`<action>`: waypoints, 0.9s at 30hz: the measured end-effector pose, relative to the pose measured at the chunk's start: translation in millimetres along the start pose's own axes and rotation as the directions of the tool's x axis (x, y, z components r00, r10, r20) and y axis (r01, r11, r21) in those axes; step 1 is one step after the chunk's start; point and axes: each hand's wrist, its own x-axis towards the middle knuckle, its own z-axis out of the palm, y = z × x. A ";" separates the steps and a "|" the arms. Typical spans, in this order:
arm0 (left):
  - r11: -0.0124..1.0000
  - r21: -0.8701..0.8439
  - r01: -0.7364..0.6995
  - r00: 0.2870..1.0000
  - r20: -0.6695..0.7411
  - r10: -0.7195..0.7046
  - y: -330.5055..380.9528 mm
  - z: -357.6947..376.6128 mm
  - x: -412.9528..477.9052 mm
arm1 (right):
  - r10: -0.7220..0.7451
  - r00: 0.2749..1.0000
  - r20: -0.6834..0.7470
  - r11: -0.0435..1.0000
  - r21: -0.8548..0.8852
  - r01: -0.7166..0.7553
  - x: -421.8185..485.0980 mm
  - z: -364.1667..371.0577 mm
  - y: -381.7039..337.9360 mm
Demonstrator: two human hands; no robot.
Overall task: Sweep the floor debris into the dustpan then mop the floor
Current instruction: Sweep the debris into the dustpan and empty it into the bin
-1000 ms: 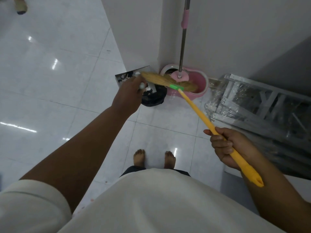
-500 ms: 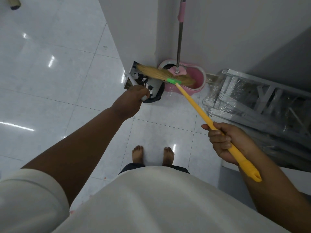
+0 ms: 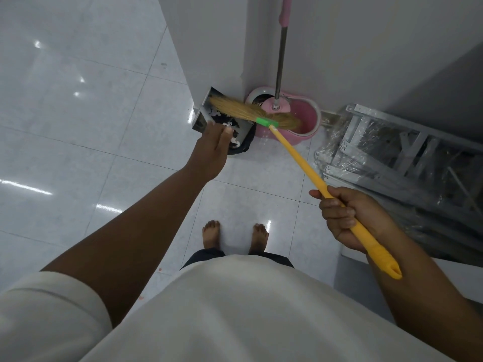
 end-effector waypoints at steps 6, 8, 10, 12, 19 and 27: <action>0.787 -0.371 0.493 0.850 0.016 -0.526 9.0 5.9 16.5 | 0.013 1.000 0.021 1.000 -0.026 -0.012 -2.1 -0.9 -1.8; 0.583 -0.571 0.578 0.753 0.097 -0.651 8.1 0.6 24.7 | 0.014 1.000 0.021 1.000 -0.028 -0.013 -1.8 -2.1 -3.7; 0.376 -0.695 0.613 0.668 0.202 -0.716 8.8 -5.8 27.1 | 0.015 1.000 0.017 1.000 -0.028 -0.015 -1.4 -3.0 -5.6; 0.242 -0.752 0.613 0.638 0.291 -0.713 9.4 -10.5 27.3 | 0.012 1.000 0.008 1.000 -0.028 -0.011 -1.4 -4.0 -7.7; -0.052 -0.802 0.596 0.547 0.451 -0.705 5.8 -11.9 26.7 | 0.014 1.000 0.000 0.999 -0.052 -0.014 -2.7 -7.7 -16.5; -0.140 -0.714 0.686 0.419 0.545 -0.726 -9.6 7.6 32.5 | 0.032 0.999 0.017 0.997 -0.066 -0.031 -4.9 -10.1 -20.1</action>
